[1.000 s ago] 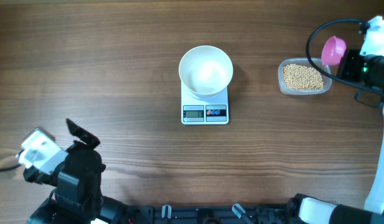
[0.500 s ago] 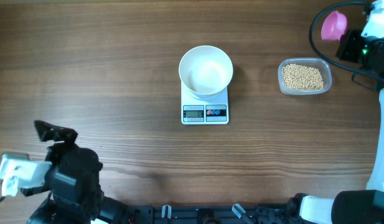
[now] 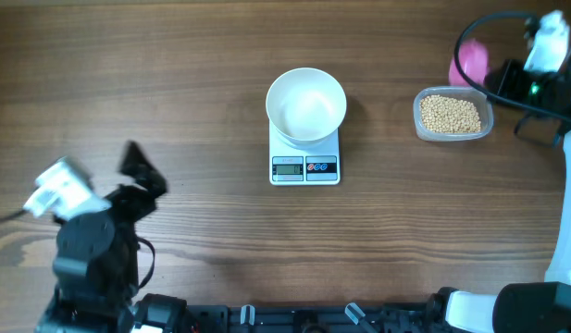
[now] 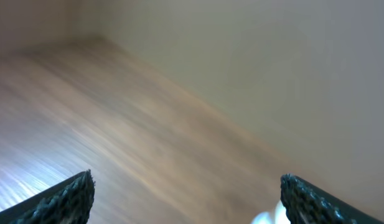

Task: Scoop item into bowl and weigh 150g on scale
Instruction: 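Lower the pink scoop into the soybeans with the right gripper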

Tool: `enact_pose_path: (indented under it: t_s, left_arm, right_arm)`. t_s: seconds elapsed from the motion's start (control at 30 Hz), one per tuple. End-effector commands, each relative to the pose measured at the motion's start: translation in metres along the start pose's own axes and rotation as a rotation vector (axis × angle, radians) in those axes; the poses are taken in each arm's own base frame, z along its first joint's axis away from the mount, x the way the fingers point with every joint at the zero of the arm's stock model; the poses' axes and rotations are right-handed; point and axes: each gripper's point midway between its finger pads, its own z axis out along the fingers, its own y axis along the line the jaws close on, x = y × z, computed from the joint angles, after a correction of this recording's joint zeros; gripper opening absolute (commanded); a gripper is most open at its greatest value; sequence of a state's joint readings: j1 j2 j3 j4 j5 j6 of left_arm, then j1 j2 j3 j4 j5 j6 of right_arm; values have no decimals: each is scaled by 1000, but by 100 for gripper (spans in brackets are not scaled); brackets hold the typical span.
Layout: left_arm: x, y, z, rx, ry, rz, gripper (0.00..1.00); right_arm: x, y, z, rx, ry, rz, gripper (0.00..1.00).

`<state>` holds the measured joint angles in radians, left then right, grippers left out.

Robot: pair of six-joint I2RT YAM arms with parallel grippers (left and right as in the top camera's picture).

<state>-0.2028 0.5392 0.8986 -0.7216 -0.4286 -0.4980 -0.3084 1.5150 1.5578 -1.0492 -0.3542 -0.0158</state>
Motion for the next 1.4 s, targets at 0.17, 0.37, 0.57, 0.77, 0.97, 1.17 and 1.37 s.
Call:
enact_pose_path:
  t_s: [0.17,0.37,0.57,0.77,0.97,1.17,1.37]
  left_arm:
    - [95,-33,41,-14,684,253,100]
    - [149,-49,68,14,932,235,100]
    - [165,-78,69,281,995,395,100]
    - [158,-96,76,376,940,398,100]
    - [152,-99,84,370,894,408,100]
    - [153,-98,84,369,895,408,100]
    - [153,-98,84,369,895,407,100]
  right_arm:
    - [53,-38,-10,247,201,131,4]
    - [47,-38,-9,244,179,113,4]
    - [31,-28,-2,214,144,-133,4]
    - [24,-20,2,271,141,-299,4]
    - [33,-46,10,396,188,-285,4]
    - [39,-51,39,388,210,-275,4]
    - [41,-52,56,376,228,-281,4]
